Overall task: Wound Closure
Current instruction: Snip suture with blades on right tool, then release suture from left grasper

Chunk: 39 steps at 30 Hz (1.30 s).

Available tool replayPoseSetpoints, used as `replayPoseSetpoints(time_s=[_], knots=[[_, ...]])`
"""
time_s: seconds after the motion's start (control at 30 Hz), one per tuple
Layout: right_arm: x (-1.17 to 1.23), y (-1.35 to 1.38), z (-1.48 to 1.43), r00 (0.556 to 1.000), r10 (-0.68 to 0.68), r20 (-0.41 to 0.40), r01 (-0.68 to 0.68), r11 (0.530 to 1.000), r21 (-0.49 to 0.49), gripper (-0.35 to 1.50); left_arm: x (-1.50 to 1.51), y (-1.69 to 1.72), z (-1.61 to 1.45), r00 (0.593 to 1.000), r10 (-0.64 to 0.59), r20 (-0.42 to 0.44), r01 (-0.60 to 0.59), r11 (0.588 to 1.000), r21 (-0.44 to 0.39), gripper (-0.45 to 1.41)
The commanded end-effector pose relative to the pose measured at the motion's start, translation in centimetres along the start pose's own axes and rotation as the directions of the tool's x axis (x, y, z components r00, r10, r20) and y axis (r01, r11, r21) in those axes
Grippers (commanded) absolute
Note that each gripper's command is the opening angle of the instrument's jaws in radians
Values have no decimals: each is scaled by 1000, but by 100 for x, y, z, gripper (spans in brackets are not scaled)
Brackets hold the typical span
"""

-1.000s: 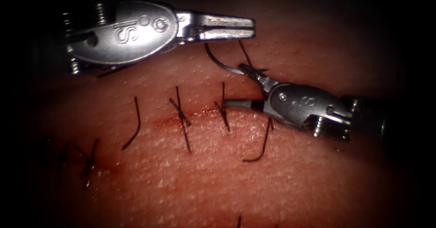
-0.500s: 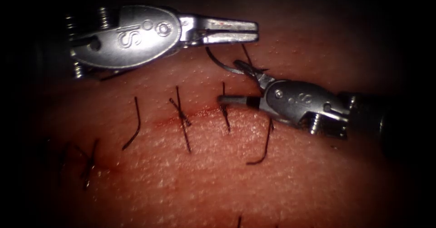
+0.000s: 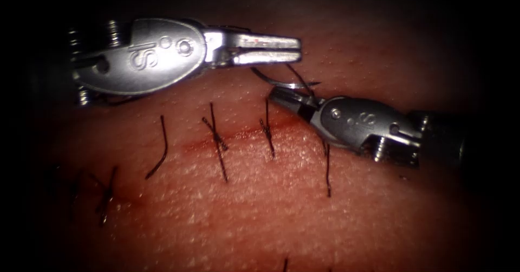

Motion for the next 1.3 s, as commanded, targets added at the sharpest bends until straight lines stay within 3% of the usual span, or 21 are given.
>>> replayPoseSetpoints(time_s=[0.03, 0.07, 0.1, 0.23, 0.47, 0.63, 0.8, 0.97, 1.07, 1.3], knots=[[-2, 8, -4, 999, -45, -9, 45, 999, 25, 41, -2, 1, 3, 1000, 9, -11, -9, 1000, -6, -45], [-4, 11, -11, 999, -47, -13, 47, 998, 37, 78, -1, 7, 1, 1000, 14, -16, -15, 1000, -11, -45], [-6, 14, -20, 998, -55, -16, 55, 997, 48, 96, 0, 13, -1, 1000, 21, -21, -21, 1000, -16, -45], [-21, 36, -74, 996, -83, -37, 86, 994, 68, 123, 5, 61, -6, 998, 39, -54, -41, 998, -45, -45], [-31, 67, -131, 995, -91, -47, 91, 996, -3, 125, 9, 126, -5, 991, 6, -130, -19, 995, -99, -45], [-36, 89, -150, 995, -95, -28, 93, 994, -51, 120, 5, 166, -2, 975, -44, -217, 5, 984, -176, -45], [-40, 91, -153, 995, -98, -28, 96, 994, -53, 118, -9, 188, -1, 966, -93, -241, 36, 972, -231, -45], [-44, 87, -151, 994, -102, -34, 100, 993, -60, 114, -31, 226, -6, 963, -150, -226, 54, 923, -381, -45], [-46, 84, -148, 994, -105, -27, 103, 993, -60, 113, -38, 240, -12, 962, -161, -220, 52, 901, -430, -45], [-51, 72, -138, 994, -111, -19, 110, 992, -56, 113, -52, 250, -30, 965, -192, -181, 76, 859, -506, -45]])
